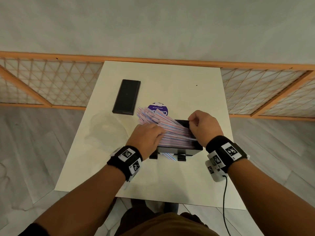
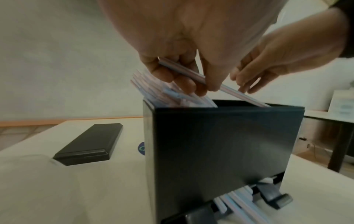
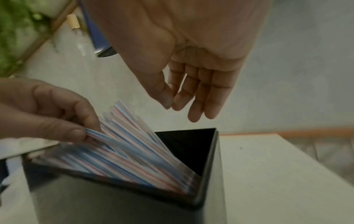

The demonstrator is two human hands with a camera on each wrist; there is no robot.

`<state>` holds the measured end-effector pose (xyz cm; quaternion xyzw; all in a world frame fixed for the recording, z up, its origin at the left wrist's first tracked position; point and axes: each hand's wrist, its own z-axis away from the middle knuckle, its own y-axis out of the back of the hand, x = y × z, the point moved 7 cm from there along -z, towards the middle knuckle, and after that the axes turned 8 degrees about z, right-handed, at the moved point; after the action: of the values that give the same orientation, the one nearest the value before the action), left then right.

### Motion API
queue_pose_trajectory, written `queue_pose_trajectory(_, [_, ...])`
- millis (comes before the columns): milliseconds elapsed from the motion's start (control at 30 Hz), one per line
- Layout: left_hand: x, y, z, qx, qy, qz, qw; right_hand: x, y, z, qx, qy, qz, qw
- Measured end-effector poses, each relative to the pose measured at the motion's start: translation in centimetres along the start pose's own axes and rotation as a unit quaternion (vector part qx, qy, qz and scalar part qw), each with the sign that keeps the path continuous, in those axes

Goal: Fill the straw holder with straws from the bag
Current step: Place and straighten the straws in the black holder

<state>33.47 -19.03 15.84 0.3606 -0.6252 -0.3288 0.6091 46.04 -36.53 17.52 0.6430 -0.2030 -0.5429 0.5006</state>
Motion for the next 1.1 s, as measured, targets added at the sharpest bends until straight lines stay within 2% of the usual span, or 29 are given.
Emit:
queue_pose_trajectory(100, [-0.6, -0.7, 0.5, 0.009, -0.003, -0.038, 0.999, -1.6, -0.6, 0.0, -0.024, 0.062, 0.058, 0.996])
queue_pose_trajectory(167, [-0.6, -0.9, 1.0, 0.031, 0.002, -0.046, 0.998, -2.3, -1.9, -0.3, -0.078, 0.082, 0.118, 0.987])
queue_pose_trajectory(300, [-0.7, -0.5, 2.1, 0.097, 0.033, -0.053, 0.993, -2.8, -4.6, -0.7, -0.191, 0.083, 0.241, 0.948])
queue_pose_trajectory(400, [-1.4, -0.3, 2.6, 0.100, 0.081, -0.030, 0.991, -2.7, -5.9, -1.0, -0.217, 0.082, 0.247, 0.941])
queue_pose_trajectory(533, [-2.8, -0.4, 3.1, 0.085, 0.180, 0.123, 0.972, -2.8, -6.9, -1.0, -0.235, 0.095, 0.246, 0.936])
queue_pose_trajectory(633, [-2.9, -0.8, 2.8, 0.066, 0.188, 0.145, 0.969, -3.4, -7.4, -0.9, -0.242, 0.133, 0.249, 0.928])
queue_pose_trajectory(733, [-3.1, -0.8, 2.8, 0.069, 0.192, 0.153, 0.967, -3.5, -8.0, -1.1, -0.257, 0.138, 0.253, 0.922])
queue_pose_trajectory(800, [-2.9, -0.4, 3.0, 0.101, 0.173, 0.130, 0.971, -3.4, -8.3, -1.3, -0.273, 0.127, 0.263, 0.916])
queue_pose_trajectory(900, [-1.4, -0.1, 3.1, 0.150, 0.087, 0.012, 0.985, -3.3, -8.8, -1.6, -0.304, 0.119, 0.286, 0.901])
queue_pose_trajectory(967, [-0.2, -0.2, 3.0, 0.155, 0.025, -0.075, 0.985, -3.4, -8.9, -1.8, -0.315, 0.119, 0.300, 0.893])
queue_pose_trajectory(1100, [1.8, -1.0, 2.4, 0.131, -0.092, -0.169, 0.972, -4.1, -9.1, -1.8, -0.331, 0.121, 0.331, 0.875])
